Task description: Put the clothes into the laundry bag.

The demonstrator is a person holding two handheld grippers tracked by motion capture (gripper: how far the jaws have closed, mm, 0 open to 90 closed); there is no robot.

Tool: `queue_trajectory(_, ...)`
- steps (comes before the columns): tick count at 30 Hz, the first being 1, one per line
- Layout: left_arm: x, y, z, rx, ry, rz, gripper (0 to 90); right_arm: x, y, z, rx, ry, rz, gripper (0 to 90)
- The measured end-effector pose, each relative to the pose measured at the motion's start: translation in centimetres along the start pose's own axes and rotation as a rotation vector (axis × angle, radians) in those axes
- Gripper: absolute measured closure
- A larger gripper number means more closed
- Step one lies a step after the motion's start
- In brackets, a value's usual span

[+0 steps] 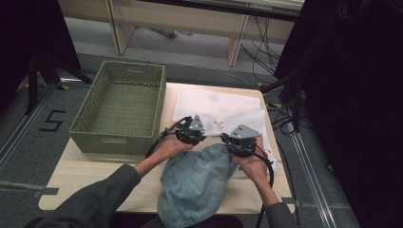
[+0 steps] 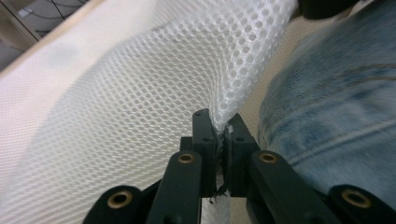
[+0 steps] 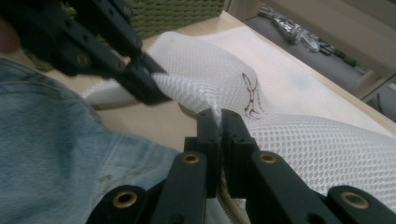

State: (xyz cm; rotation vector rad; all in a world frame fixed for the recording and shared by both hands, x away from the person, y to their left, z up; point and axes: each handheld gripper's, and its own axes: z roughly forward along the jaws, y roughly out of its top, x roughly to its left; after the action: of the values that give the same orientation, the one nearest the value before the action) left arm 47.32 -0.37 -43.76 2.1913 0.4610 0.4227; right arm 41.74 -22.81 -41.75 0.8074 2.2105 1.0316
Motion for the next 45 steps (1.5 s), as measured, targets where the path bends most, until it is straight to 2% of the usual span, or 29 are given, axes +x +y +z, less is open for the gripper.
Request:
queue_trajectory(2, 0.6, 0.1, -1.3, 0.001, 0.010, 0.004, 85.1, 0.1, 0.3, -0.3, -0.014, 0.074, 0.066, 74.5)
queue_trajectory(3, 0.9, 0.1, -1.8, -0.004, 0.001, -0.020, 85.0, 0.4, 0.6, -0.6, -0.025, 0.105, 0.110, 65.4)
queue_trajectory(4, 1.3, 0.1, -2.4, 0.000, -0.006, -0.007, 85.0, 0.8, 1.0, -0.9, -0.014, 0.163, 0.130, 55.9)
queue_trajectory(5, 1.4, 0.1, -2.6, 0.005, -0.014, -0.013, 84.9, 1.6, 1.5, -1.1, -0.005, 0.234, 0.127, 49.0)
queue_trajectory(7, 1.7, -0.1, -3.0, 0.011, -0.026, -0.022, 84.6, 3.5, 2.2, -1.2, -0.017, 0.307, 0.071, 43.5)
queue_trajectory(9, 1.9, -0.2, -3.0, 0.006, -0.024, -0.040, 84.5, 5.0, 2.5, -0.9, 0.009, 0.353, 0.095, 41.4)
queue_trajectory(12, 2.1, -0.2, -3.0, 0.013, -0.033, -0.037, 84.6, 7.7, 2.5, 1.3, 0.075, 0.395, 0.050, 39.2)
queue_trajectory(14, 1.9, -0.2, -3.0, 0.013, -0.030, -0.038, 84.6, 9.0, 2.0, 2.8, 0.118, 0.353, 0.054, 37.9)
queue_trajectory(15, 2.0, -0.2, -2.9, 0.021, -0.034, -0.029, 84.6, 9.5, 1.5, 3.8, 0.187, 0.338, 0.047, 39.3)
queue_trajectory(16, 2.0, -0.3, -2.9, 0.026, -0.037, -0.014, 84.6, 9.9, 0.9, 4.4, 0.216, 0.340, 0.036, 48.2)
queue_trajectory(17, 1.9, -0.3, -2.8, 0.036, -0.041, -0.025, 84.7, 10.3, 0.6, 4.5, 0.255, 0.352, 0.056, 57.1)
queue_trajectory(19, 1.9, -0.3, -2.8, 0.037, -0.043, -0.012, 84.8, 10.3, 0.3, 4.5, 0.269, 0.348, -0.002, 74.5)
queue_trajectory(21, 1.9, -0.3, -2.9, 0.034, -0.043, -0.013, 84.9, 9.9, 1.0, 3.6, 0.259, 0.312, -0.016, 79.1)
queue_trajectory(22, 1.8, -0.2, -3.0, 0.033, -0.040, -0.012, 84.9, 9.1, 1.3, 3.4, 0.212, 0.282, -0.078, 79.5)
queue_trajectory(23, 1.8, -0.2, -3.1, 0.032, -0.040, -0.008, 85.0, 8.7, 1.7, 2.8, 0.209, 0.269, -0.052, 79.7)
queue_trajectory(25, 1.9, -0.1, -3.6, 0.033, -0.041, -0.001, 85.1, 6.6, 2.3, 1.7, 0.175, 0.216, -0.038, 79.9)
queue_trajectory(28, 2.0, 0.2, -4.1, 0.019, -0.046, -0.003, 85.2, 3.4, 2.0, 0.6, 0.153, 0.081, 0.031, 80.0)
queue_trajectory(30, 1.9, 0.3, -4.3, 0.015, -0.049, -0.013, 85.2, 1.9, 1.1, 1.3, 0.156, 0.017, 0.073, 79.4)
queue_trajectory(32, 1.9, 0.4, -4.2, 0.015, -0.051, 0.002, 85.2, 1.2, -0.7, 3.0, 0.206, -0.024, 0.133, 76.3)
queue_trajectory(34, 1.7, 0.4, -4.1, 0.019, -0.055, -0.004, 85.2, 1.2, -2.3, 4.4, 0.251, -0.005, 0.177, 70.7)
queue_trajectory(35, 1.8, 0.4, -4.1, 0.021, -0.056, 0.005, 85.1, 1.2, -2.2, 4.4, 0.235, -0.001, 0.208, 66.6)
queue_trajectory(36, 1.8, 0.4, -4.1, 0.020, -0.060, 0.000, 85.1, 1.2, -1.6, 4.0, 0.227, -0.007, 0.210, 59.9)
queue_trajectory(37, 1.9, 0.3, -4.1, 0.020, -0.060, -0.010, 85.1, 1.2, -0.9, 3.4, 0.204, -0.005, 0.211, 53.4)
queue_trajectory(38, 2.0, 0.3, -4.1, 0.018, -0.059, -0.013, 85.0, 1.2, 0.5, 2.1, 0.105, 0.034, 0.192, 48.4)
queue_trajectory(39, 2.0, 0.3, -4.1, 0.015, -0.058, -0.013, 85.0, 1.2, 0.5, 2.1, 0.105, 0.034, 0.192, 48.4)
queue_trajectory(40, 2.1, 0.2, -4.2, 0.020, -0.060, -0.018, 85.0, 1.5, 1.2, 1.3, 0.088, 0.087, 0.221, 45.7)
queue_trajectory(42, 2.1, 0.2, -4.3, 0.021, -0.061, -0.028, 85.0, 2.4, 2.2, -0.1, 0.066, 0.178, 0.227, 43.5)
queue_trajectory(43, 2.1, 0.2, -4.3, 0.020, -0.060, -0.016, 84.9, 3.2, 2.4, -0.6, 0.042, 0.224, 0.206, 42.4)
queue_trajectory(45, 2.0, 0.2, -4.4, 0.020, -0.057, -0.027, 84.9, 4.6, 2.3, -1.2, 0.051, 0.295, 0.178, 40.4)
